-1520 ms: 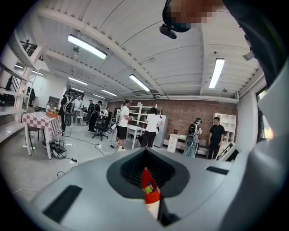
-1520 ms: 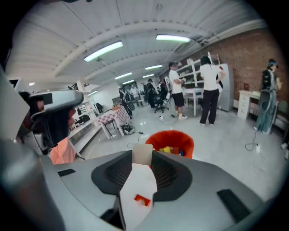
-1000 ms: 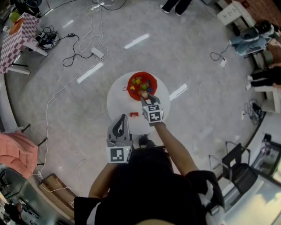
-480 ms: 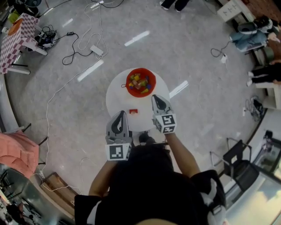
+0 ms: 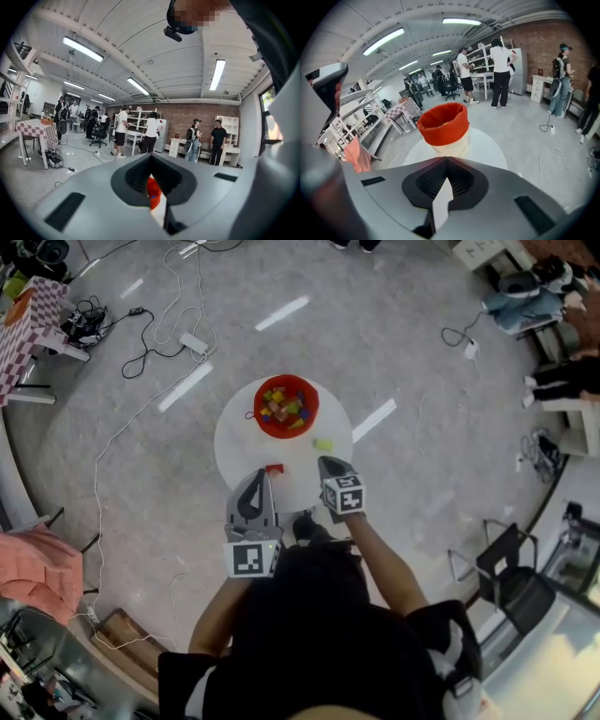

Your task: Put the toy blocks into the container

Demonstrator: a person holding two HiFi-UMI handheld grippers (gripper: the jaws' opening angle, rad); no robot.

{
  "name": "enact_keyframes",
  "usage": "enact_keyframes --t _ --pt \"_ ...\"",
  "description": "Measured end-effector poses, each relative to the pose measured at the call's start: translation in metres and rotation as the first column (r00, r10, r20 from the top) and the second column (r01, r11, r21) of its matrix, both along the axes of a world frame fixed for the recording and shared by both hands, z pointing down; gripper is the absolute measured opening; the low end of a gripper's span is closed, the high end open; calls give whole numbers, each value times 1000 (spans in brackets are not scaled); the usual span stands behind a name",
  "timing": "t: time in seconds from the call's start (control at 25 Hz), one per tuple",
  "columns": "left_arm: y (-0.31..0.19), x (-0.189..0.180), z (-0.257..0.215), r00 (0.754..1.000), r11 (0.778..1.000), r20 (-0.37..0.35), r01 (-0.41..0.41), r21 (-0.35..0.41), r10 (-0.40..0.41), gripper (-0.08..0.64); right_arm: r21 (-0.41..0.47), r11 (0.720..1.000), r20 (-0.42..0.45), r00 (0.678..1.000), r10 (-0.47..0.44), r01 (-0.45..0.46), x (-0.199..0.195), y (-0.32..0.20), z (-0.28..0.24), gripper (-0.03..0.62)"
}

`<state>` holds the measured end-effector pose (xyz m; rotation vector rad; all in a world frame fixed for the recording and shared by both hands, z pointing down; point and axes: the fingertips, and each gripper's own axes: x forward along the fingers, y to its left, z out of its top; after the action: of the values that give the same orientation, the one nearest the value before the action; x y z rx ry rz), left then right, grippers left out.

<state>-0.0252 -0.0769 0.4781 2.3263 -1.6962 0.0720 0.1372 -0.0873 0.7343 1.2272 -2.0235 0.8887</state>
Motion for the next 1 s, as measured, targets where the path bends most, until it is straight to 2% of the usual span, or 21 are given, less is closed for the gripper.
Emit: enact_keyframes --t 0.24,0.32,0.44,0.6,0.72,0.88,1.0 --pt "5 5 2 1000 1000 5 -7 -1 7 -9 -63 998 -50 999 8 -11 17 -14 27 8" --pt "4 7 2 1000 1000 4 -6 -2 6 -9 -85 996 -80 997 6 -13 23 -21 43 47" --pt "3 7 2 1000 1000 7 -1 -6 1 -9 -142 990 -103 995 -6 -9 28 -26 72 148" --pt "2 7 6 1000 1000 7 3 -17 -3 -9 -192 981 -158 988 2 -33 40 -30 110 183" --pt "3 7 9 1000 1000 15 -2 -24 2 -9 -246 963 -179 982 66 -110 52 -30 138 218" --pt "0 5 14 1000 999 6 13 -50 -13 -9 -299 921 -156 964 213 -252 60 -37 160 267" --pt "-3 0 19 1000 998 5 17 -65 -17 -9 -329 891 -149 949 279 -314 57 -41 169 299"
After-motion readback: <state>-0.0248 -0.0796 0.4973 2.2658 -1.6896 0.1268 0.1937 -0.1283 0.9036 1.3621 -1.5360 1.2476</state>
